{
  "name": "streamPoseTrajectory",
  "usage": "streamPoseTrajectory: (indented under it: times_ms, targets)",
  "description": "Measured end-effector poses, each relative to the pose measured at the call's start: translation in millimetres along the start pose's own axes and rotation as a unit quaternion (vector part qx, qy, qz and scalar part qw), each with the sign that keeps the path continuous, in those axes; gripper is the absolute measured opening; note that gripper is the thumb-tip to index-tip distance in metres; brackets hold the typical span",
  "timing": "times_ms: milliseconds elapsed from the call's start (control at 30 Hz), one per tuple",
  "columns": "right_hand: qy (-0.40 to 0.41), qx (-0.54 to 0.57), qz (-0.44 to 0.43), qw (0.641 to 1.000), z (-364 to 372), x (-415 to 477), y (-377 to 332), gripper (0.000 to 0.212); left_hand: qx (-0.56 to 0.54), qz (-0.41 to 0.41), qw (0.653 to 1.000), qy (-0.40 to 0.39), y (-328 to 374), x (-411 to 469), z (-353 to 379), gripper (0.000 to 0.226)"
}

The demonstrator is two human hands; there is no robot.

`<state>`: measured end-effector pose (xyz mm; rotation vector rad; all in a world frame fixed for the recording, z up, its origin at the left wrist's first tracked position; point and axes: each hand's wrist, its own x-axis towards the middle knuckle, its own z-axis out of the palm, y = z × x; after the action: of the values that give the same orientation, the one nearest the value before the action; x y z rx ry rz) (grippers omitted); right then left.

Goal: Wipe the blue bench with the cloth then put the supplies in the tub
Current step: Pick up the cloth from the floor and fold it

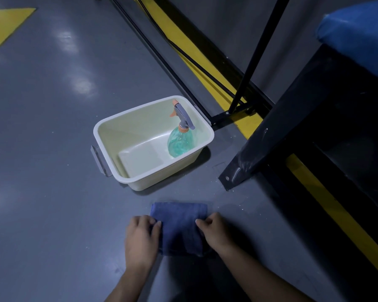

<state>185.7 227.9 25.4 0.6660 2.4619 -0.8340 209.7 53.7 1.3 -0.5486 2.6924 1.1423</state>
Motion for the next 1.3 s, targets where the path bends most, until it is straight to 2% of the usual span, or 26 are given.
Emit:
streamPoseTrajectory:
  times_ms: [67, 133, 200, 300, 400, 500, 600, 633, 733, 767, 833, 900, 933, 1000, 1067, 1133, 1200, 1300]
  targets:
    - [0.001, 0.057, 0.047, 0.997, 5, 5, -2, 0.043, -0.018, -0.081, 0.996, -0.014, 3, 14, 1, 0.022]
    - [-0.008, 0.086, 0.08, 0.993, 9, 8, -4, 0.054, -0.033, -0.154, 0.986, -0.061, 9, 22, 4, 0.038]
    - [-0.034, 0.099, 0.105, 0.989, 13, 10, -2, 0.057, -0.043, -0.198, 0.974, -0.101, 15, 27, 5, 0.043]
    - [-0.078, 0.132, 0.091, 0.984, 15, 12, -1, 0.039, -0.005, -0.212, 0.963, -0.169, 21, 33, 4, 0.038]
    - [-0.103, 0.176, 0.054, 0.978, 14, 9, -2, 0.004, -0.009, -0.212, 0.956, -0.202, 24, 34, 4, 0.037]
    - [-0.12, 0.274, 0.071, 0.951, 7, 6, -1, 0.013, -0.081, -0.148, 0.969, -0.18, 28, 24, 0, 0.013]
    - [-0.138, 0.36, 0.065, 0.92, -3, -1, -3, 0.016, -0.146, -0.09, 0.974, -0.149, 32, 14, -8, 0.024]
    - [-0.127, 0.368, 0.045, 0.92, -8, -3, -6, 0.018, -0.157, -0.063, 0.976, -0.14, 37, 11, -12, 0.028]
    - [-0.087, 0.375, -0.045, 0.922, -25, -15, -20, 0.023, -0.109, 0.065, 0.987, -0.102, 55, 6, -29, 0.016]
    - [-0.082, 0.402, -0.081, 0.908, -30, -20, -26, 0.031, -0.091, 0.113, 0.986, -0.083, 63, 3, -39, 0.019]
    - [-0.078, 0.487, -0.147, 0.858, -40, -28, -40, 0.046, -0.074, 0.21, 0.974, -0.028, 79, -1, -60, 0.026]
    - [-0.054, 0.528, -0.192, 0.826, -50, -35, -62, 0.048, -0.073, 0.289, 0.954, 0.032, 90, 1, -82, 0.021]
    - [-0.033, 0.528, -0.205, 0.824, -54, -36, -73, 0.046, -0.071, 0.317, 0.944, 0.058, 96, 6, -91, 0.017]
    - [0.019, 0.499, -0.224, 0.837, -62, -36, -99, 0.054, -0.073, 0.339, 0.932, 0.104, 109, 22, -109, 0.015]
    - [0.044, 0.472, -0.245, 0.846, -68, -31, -122, 0.076, -0.083, 0.308, 0.94, 0.125, 124, 43, -126, 0.022]
    - [0.039, 0.462, -0.273, 0.843, -71, -26, -146, 0.085, -0.081, 0.259, 0.955, 0.119, 136, 68, -139, 0.033]
    - [0.047, 0.411, -0.296, 0.861, -67, -18, -165, 0.076, -0.039, 0.241, 0.965, 0.099, 141, 96, -148, 0.041]
    - [0.048, 0.246, -0.277, 0.927, -53, 1, -184, 0.041, 0.081, 0.214, 0.972, 0.051, 143, 135, -155, 0.043]
